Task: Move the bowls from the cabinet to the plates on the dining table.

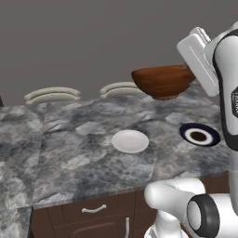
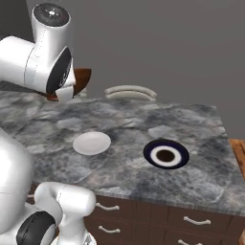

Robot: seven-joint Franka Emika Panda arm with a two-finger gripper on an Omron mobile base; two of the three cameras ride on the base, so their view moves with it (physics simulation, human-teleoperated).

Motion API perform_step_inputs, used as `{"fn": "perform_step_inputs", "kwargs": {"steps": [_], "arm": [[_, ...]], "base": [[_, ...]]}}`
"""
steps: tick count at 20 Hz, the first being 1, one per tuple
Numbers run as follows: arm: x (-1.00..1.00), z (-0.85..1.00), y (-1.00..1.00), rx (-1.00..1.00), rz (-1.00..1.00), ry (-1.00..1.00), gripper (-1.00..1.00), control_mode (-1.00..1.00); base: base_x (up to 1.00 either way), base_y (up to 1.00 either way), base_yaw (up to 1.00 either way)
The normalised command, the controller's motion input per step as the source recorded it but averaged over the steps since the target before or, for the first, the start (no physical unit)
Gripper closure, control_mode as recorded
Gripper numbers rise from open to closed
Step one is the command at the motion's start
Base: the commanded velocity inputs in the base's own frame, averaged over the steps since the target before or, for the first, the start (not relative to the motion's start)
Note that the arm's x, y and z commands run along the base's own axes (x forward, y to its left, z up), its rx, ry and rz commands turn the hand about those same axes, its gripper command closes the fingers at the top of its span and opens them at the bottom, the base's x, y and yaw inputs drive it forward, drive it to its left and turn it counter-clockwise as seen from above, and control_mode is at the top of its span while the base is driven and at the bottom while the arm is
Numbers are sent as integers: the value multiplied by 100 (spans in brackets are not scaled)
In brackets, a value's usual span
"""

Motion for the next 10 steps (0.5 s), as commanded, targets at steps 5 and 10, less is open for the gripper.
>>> {"fn": "perform_step_inputs", "kwargs": {"steps": [5,10], "arm": [[40,-93,21,-4,18,0,100,-100],[38,-95,1,-9,18,0,100,-100]], "base": [[0,0,0],[0,0,0]]}}
